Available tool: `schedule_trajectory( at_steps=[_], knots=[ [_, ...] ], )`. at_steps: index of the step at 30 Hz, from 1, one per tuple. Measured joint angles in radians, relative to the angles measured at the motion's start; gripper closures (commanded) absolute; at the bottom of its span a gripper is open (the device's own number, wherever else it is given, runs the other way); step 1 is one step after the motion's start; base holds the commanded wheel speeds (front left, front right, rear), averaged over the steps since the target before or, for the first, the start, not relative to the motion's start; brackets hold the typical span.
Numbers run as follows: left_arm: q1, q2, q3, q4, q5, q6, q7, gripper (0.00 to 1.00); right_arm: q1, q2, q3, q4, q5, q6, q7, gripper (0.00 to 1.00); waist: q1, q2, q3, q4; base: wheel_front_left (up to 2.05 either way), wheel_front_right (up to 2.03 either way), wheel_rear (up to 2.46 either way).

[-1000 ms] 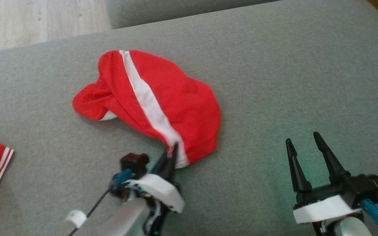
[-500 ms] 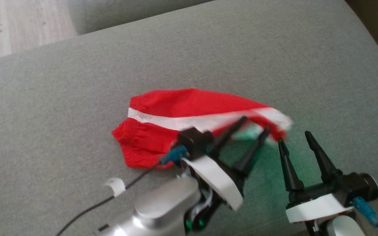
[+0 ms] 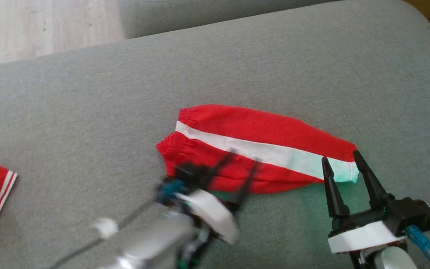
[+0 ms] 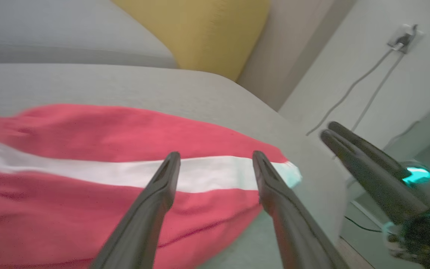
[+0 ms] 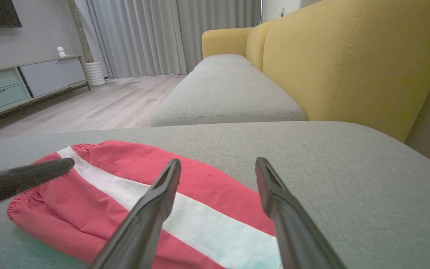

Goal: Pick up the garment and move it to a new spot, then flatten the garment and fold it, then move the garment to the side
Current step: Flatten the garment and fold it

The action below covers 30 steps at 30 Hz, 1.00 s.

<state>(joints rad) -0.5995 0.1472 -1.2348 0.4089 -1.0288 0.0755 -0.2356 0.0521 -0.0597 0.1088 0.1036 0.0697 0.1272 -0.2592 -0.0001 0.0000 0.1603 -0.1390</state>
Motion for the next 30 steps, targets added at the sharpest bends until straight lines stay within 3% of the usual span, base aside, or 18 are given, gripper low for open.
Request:
schedule_trajectory(
  at_steps=[6, 10, 15, 20, 30],
  knots=[
    [-0.054, 0.196, 0.093, -0.060, -0.064, 0.002, 0.075, 0.00, 0.001, 0.000, -0.001, -0.007, -0.001, 0.000, 0.000, 0.00, 0.0001, 0.0000, 0.004, 0.020, 0.00, 0.00, 0.00],
    [-0.125, 0.272, 0.168, -0.086, -0.189, -0.016, 0.216, 0.00, 0.000, -0.002, -0.002, -0.009, -0.001, 0.000, 0.000, 0.00, 0.0001, 0.0000, 0.017, 0.021, 0.00, 0.00, 0.00],
    [-0.169, 0.300, 0.200, -0.085, -0.370, -0.024, 0.463, 0.00, -0.001, -0.003, 0.004, -0.009, -0.001, 0.000, 0.000, 0.00, 0.0000, 0.0000, 0.035, 0.018, 0.00, 0.00, 0.00],
    [-0.236, 0.310, 0.194, -0.045, -0.432, -0.024, 0.635, 0.00, -0.011, -0.007, 0.014, -0.008, -0.001, 0.000, 0.000, 0.00, 0.0001, 0.0000, 0.056, 0.011, 0.00, 0.00, 0.00],
    [-0.279, 0.311, 0.157, 0.022, -0.451, -0.036, 0.763, 0.00, -0.044, -0.007, 0.017, -0.004, 0.000, 0.000, 0.000, 0.00, 0.0001, 0.0000, 0.084, -0.017, 0.00, 0.00, 0.00]
  ],
)
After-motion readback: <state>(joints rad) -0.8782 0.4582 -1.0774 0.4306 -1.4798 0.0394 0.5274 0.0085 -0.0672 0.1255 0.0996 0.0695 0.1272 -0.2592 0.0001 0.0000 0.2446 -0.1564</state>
